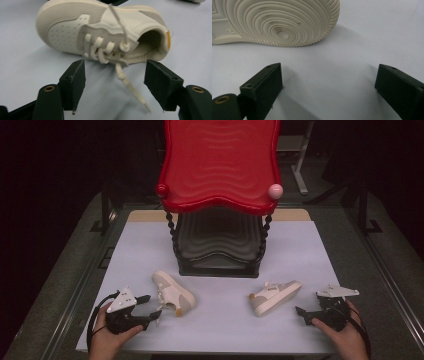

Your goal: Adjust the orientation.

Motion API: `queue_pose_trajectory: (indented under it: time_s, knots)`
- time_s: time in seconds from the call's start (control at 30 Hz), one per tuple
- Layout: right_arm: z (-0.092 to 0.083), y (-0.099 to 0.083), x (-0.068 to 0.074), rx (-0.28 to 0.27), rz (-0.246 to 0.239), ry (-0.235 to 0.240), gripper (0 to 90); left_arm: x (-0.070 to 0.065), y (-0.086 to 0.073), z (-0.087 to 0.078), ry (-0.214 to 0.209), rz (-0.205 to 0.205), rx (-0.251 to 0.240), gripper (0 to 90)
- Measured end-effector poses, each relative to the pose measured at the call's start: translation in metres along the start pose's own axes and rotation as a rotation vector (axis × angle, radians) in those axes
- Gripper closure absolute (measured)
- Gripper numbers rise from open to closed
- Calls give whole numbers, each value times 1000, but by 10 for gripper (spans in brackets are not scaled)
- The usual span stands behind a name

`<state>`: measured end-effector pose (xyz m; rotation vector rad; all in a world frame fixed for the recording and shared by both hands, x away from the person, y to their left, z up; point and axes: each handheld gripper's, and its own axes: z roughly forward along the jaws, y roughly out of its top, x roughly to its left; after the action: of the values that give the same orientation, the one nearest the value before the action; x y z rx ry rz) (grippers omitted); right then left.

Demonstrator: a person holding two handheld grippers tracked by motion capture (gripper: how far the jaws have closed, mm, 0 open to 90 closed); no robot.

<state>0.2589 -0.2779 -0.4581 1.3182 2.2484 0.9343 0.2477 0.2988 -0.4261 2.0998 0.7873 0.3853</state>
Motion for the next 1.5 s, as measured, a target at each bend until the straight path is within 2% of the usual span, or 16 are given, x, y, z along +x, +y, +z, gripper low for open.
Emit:
queue_pose_trajectory:
  time_s: [0.07, 0.1, 0.13, 0.2, 0.27, 0.3, 0.53, 0.63, 0.77, 0.97, 1.07, 1.17, 1.5]
  knots:
    - [0, 0, 0, 0, 1, 0, 66, -1, 2, 1, -10, 1, -9, 353]
    - [0, 0, 0, 1, 0, 0, 66, -2, 3, 1, -10, 8, -17, 410]
    - [0, 0, 0, 1, 0, 0, 66, -2, 4, 0, -11, 19, -26, 410]
    - [0, 0, 0, 1, 0, 0, 66, -3, 7, -3, -7, 21, -55, 471]
    - [0, 0, 0, 1, 0, 0, 67, -3, 8, -4, -2, 20, -72, 491]
    - [0, 0, 0, 1, 0, 0, 66, -3, 11, -7, 0, 25, -99, 506]
    - [0, 0, 0, -1, 1, 0, 66, -6, 21, -7, -19, 70, -133, 637]
    - [0, 0, 0, -1, 1, 0, 66, -8, 30, 2, -32, 89, -117, 677]
    - [0, 0, 0, 1, 1, 0, 66, -9, 32, 10, -39, 97, -90, 711]
    - [0, 0, 0, 1, 0, 0, 66, -4, 39, 16, -54, 83, -94, 735]
    - [0, 0, 0, -1, 1, 0, 66, -2, 44, 18, -52, 78, -90, 777]
    - [0, 0, 0, -1, 1, 0, 66, 2, 51, 24, -59, 66, -107, 780]
    - [0, 0, 0, 0, 2, 0, 66, 6, 70, 42, -53, 63, -107, 796]
